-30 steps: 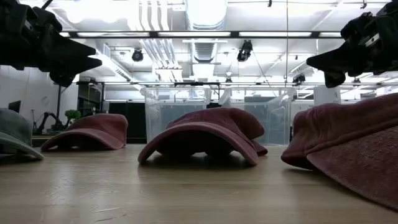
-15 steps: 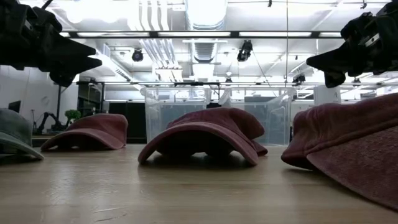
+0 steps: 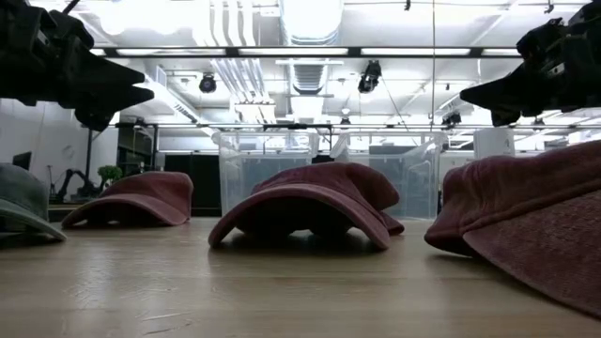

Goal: Pick & Place hat
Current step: Put the right black cap into the right transparent bin

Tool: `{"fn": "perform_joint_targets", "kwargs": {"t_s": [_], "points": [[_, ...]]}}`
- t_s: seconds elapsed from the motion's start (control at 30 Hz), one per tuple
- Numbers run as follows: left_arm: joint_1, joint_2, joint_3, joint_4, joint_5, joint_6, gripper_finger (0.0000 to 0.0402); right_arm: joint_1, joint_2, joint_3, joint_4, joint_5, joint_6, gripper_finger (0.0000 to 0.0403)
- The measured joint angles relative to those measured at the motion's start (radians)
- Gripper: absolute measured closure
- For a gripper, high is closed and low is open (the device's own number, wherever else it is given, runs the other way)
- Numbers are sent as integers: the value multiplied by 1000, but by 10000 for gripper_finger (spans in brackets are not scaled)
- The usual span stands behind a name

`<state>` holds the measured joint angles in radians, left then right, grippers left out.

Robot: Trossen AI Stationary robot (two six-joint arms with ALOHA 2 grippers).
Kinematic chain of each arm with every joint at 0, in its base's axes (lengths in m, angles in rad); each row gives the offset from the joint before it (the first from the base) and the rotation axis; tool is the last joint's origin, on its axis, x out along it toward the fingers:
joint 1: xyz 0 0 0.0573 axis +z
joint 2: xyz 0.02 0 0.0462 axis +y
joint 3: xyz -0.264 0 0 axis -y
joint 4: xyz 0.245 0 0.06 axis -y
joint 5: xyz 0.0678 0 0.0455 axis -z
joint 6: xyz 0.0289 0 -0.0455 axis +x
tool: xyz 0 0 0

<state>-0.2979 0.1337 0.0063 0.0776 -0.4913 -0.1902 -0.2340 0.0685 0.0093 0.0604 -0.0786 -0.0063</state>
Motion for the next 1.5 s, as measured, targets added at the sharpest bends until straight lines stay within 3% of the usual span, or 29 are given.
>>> {"fn": "perform_joint_targets", "kwargs": {"t_s": [0.13, 0.37, 0.63, 0.7, 0.8, 0.9, 1.23, 1.5], "points": [[0, 0, 0, 0, 0, 0, 220, 0, 0, 0, 13, 0, 95, 394], [0, 0, 0, 0, 0, 0, 220, 0, 0, 0, 99, 0, 498, 394], [0, 0, 0, 0, -15, 11, 220, 2, -1, 9, 461, -7, 537, 394], [0, 0, 0, 0, -16, 13, 220, 3, 3, 48, 461, -9, 543, 394], [0, 0, 0, 0, -16, 12, 220, 8, 35, 151, 326, -9, 545, 394], [0, 0, 0, 0, -16, 12, 220, 15, 107, 304, 82, -26, 543, 394], [0, 0, 0, 10, -16, 7, 220, 27, 503, 834, -823, -36, 530, 394], [0, 0, 0, 10, -16, 4, 220, 27, 743, 1048, -1257, -34, 531, 394]]}}
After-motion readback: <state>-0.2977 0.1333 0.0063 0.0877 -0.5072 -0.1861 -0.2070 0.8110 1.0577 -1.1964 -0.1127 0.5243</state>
